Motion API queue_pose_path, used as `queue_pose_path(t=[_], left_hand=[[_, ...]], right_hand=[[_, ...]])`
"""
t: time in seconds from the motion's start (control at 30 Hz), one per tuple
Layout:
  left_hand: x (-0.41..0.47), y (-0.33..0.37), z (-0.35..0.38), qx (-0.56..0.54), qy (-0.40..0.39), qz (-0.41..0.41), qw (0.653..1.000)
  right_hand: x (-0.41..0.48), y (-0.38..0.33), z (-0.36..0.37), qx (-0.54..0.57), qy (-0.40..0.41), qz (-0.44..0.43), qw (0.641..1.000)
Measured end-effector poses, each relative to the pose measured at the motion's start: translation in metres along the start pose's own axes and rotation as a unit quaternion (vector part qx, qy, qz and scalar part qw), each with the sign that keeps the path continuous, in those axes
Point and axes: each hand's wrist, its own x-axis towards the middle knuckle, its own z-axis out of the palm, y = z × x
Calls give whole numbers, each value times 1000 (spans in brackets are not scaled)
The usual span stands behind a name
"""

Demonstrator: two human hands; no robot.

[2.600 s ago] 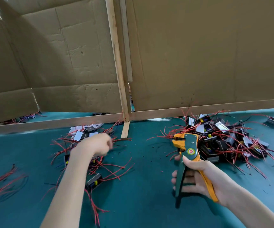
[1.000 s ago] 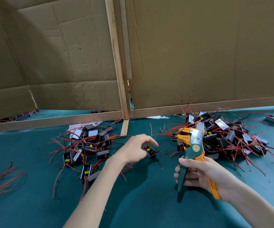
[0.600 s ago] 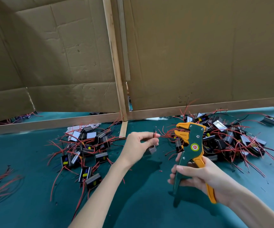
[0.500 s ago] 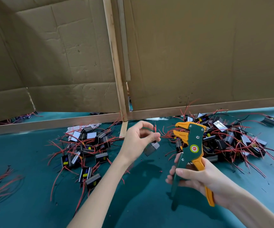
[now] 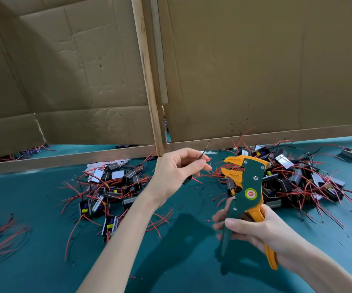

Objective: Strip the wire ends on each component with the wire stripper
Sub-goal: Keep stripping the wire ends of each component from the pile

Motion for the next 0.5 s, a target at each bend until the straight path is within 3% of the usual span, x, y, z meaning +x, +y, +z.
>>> queue_pose_path(t=[0.5], left_hand=[[-5,15,-6,70,-65,-61,994]], right_hand=[[-5,-4,6,-39,-27,33,998]])
